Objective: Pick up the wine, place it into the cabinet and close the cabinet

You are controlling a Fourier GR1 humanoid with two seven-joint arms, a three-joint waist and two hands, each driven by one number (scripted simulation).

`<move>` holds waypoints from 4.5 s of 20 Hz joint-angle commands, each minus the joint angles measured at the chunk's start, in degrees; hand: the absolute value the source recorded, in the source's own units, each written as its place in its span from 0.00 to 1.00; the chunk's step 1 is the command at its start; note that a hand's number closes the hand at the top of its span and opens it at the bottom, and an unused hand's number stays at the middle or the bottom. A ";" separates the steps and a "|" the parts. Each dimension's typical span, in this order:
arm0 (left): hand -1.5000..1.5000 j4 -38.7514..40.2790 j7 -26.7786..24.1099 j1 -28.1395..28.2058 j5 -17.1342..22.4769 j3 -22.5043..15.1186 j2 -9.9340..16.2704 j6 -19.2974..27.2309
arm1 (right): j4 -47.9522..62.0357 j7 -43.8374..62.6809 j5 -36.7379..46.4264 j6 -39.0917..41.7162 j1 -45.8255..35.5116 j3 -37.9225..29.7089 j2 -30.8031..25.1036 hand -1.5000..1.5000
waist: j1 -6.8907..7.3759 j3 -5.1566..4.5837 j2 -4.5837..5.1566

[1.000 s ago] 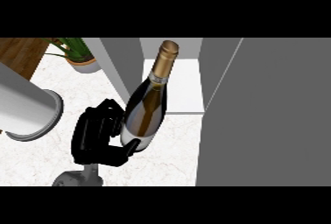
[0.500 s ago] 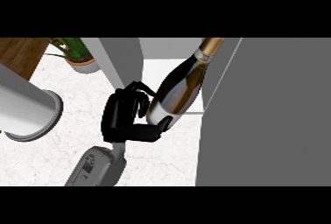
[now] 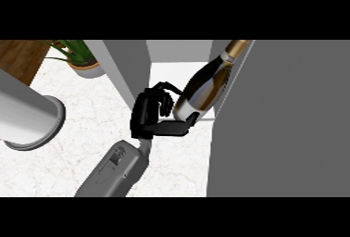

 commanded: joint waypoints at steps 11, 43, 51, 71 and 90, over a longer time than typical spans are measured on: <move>1.00 14.46 -9.78 -1.78 8.25 -2.03 -0.02 -0.13 | -2.35 4.67 -3.54 -0.60 -2.54 -2.35 -1.53 0.00 | 0.07 -0.01 -0.01; 1.00 46.22 -20.68 -24.32 33.44 -2.49 -0.02 -13.81 | 6.80 -2.32 -2.42 2.32 -3.55 -2.43 -1.13 0.00 | -1.45 -0.03 0.49; 1.00 49.84 -19.27 -28.14 35.07 -2.85 -0.02 -10.16 | 6.22 -0.26 1.02 -1.06 -7.37 -0.18 0.29 0.00 | -1.58 -0.04 0.55; 0.00 60.80 -32.09 -28.57 34.31 2.22 0.38 -14.90 | 4.76 -2.34 0.71 1.49 -3.08 0.86 0.04 0.00 | -1.53 -0.04 0.70; 0.00 39.14 -29.52 -19.09 28.28 -4.23 1.78 -10.52 | 1.13 0.76 2.44 -0.92 -2.22 1.33 0.50 0.00 | 2.07 0.06 -0.82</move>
